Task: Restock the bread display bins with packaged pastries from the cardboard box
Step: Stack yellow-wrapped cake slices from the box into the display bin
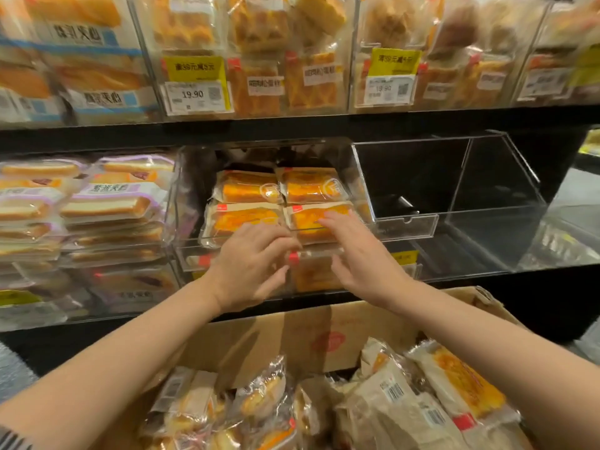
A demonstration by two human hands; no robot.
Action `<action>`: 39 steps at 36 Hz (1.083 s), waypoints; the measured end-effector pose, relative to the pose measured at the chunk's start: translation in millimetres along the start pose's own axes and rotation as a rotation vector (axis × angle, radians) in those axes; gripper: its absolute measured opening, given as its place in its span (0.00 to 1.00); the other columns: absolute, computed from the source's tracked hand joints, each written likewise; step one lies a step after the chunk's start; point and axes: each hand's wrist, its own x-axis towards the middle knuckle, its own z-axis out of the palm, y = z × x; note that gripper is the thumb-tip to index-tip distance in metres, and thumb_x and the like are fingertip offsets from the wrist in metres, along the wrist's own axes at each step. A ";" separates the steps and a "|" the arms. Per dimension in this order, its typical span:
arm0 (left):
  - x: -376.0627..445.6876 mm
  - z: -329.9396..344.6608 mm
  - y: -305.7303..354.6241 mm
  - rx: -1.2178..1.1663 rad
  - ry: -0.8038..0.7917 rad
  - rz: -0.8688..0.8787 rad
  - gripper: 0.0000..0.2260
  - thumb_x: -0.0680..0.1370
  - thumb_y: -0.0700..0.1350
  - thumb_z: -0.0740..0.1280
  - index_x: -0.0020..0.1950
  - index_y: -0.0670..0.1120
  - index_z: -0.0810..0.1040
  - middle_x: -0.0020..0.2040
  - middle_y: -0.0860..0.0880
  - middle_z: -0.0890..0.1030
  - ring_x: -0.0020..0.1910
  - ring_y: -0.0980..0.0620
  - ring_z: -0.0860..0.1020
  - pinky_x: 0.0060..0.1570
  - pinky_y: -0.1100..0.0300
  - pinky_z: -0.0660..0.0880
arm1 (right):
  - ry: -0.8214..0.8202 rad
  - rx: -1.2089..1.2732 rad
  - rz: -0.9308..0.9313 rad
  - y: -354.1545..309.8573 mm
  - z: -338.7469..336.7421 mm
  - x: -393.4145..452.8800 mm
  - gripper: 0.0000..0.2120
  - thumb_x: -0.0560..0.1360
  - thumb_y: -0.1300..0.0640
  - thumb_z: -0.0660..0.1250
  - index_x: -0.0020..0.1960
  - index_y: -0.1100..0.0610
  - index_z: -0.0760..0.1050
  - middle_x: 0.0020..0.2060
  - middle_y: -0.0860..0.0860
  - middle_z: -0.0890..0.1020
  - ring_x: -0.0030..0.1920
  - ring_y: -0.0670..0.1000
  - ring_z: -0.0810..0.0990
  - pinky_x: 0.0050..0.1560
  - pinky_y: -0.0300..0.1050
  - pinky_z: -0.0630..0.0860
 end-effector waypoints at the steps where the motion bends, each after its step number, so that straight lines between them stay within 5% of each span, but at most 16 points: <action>1: -0.9 1.5 3.2 -0.020 -0.077 0.079 0.14 0.73 0.48 0.61 0.57 0.45 0.71 0.48 0.44 0.80 0.46 0.49 0.74 0.44 0.57 0.69 | -0.006 -0.009 -0.020 5.2 -0.5 -7.2 0.28 0.74 0.67 0.64 0.73 0.59 0.63 0.73 0.55 0.65 0.76 0.53 0.58 0.76 0.43 0.47; 5: 0.4 13.6 29.0 -0.126 -0.497 0.153 0.14 0.76 0.51 0.57 0.58 0.48 0.72 0.43 0.51 0.80 0.36 0.52 0.79 0.28 0.61 0.74 | 0.017 -0.043 -0.112 24.1 -3.5 -37.1 0.28 0.66 0.75 0.62 0.66 0.62 0.71 0.69 0.60 0.69 0.72 0.57 0.65 0.71 0.51 0.64; 9: 11.8 35.7 57.9 -0.065 -1.205 0.012 0.23 0.82 0.55 0.56 0.76 0.50 0.59 0.69 0.49 0.70 0.62 0.48 0.73 0.55 0.56 0.71 | -0.172 -0.106 0.076 32.5 -19.7 -63.6 0.22 0.72 0.70 0.61 0.63 0.56 0.75 0.57 0.53 0.79 0.60 0.53 0.76 0.60 0.51 0.75; 14: 19.7 66.3 82.5 -0.153 -1.531 -0.152 0.29 0.80 0.58 0.59 0.77 0.46 0.58 0.73 0.46 0.67 0.70 0.46 0.67 0.64 0.55 0.65 | -0.660 -0.245 0.399 60.8 -24.5 -96.2 0.18 0.77 0.60 0.59 0.66 0.54 0.71 0.60 0.52 0.77 0.61 0.53 0.75 0.58 0.48 0.73; 22: 40.6 96.0 124.0 -0.245 -1.584 -0.168 0.22 0.80 0.56 0.60 0.71 0.46 0.68 0.67 0.46 0.73 0.64 0.46 0.71 0.57 0.59 0.66 | -0.895 -0.287 0.768 109.4 -27.6 -151.8 0.20 0.78 0.55 0.63 0.67 0.61 0.69 0.61 0.56 0.77 0.59 0.55 0.77 0.56 0.44 0.73; 25: 39.9 102.6 134.7 -0.273 -1.605 -0.162 0.24 0.79 0.58 0.61 0.72 0.50 0.67 0.67 0.48 0.73 0.63 0.47 0.72 0.64 0.53 0.69 | -0.825 -0.192 0.871 126.2 -23.9 -164.5 0.24 0.75 0.49 0.69 0.66 0.59 0.69 0.60 0.55 0.77 0.59 0.54 0.76 0.59 0.47 0.74; 29: 39.3 103.8 145.2 -0.291 -1.628 -0.151 0.24 0.79 0.59 0.60 0.73 0.51 0.66 0.68 0.49 0.72 0.65 0.48 0.72 0.64 0.53 0.68 | -0.754 -0.006 1.010 137.2 -22.0 -168.9 0.21 0.72 0.45 0.72 0.56 0.60 0.76 0.47 0.54 0.80 0.46 0.51 0.79 0.43 0.40 0.76; 34: 36.3 101.8 144.6 -0.388 -1.642 -0.203 0.23 0.80 0.58 0.60 0.73 0.51 0.66 0.66 0.49 0.74 0.60 0.50 0.75 0.61 0.56 0.69 | -0.754 0.115 1.136 135.6 -18.1 -170.6 0.27 0.72 0.46 0.72 0.64 0.60 0.70 0.56 0.55 0.77 0.46 0.49 0.76 0.39 0.38 0.75; 36: 34.9 102.9 142.3 -0.461 -1.594 -0.253 0.24 0.80 0.57 0.60 0.74 0.49 0.65 0.63 0.49 0.75 0.58 0.51 0.76 0.60 0.56 0.71 | -0.731 0.174 1.121 133.5 -22.2 -166.1 0.21 0.73 0.49 0.72 0.60 0.59 0.73 0.54 0.54 0.78 0.49 0.50 0.77 0.46 0.41 0.75; 39: 31.9 107.3 138.1 -0.606 -1.464 -0.405 0.27 0.80 0.58 0.59 0.75 0.46 0.61 0.57 0.49 0.78 0.54 0.51 0.77 0.58 0.57 0.72 | -0.642 0.419 1.136 130.4 -33.6 -155.1 0.07 0.75 0.57 0.70 0.49 0.57 0.73 0.45 0.52 0.80 0.44 0.49 0.79 0.41 0.40 0.75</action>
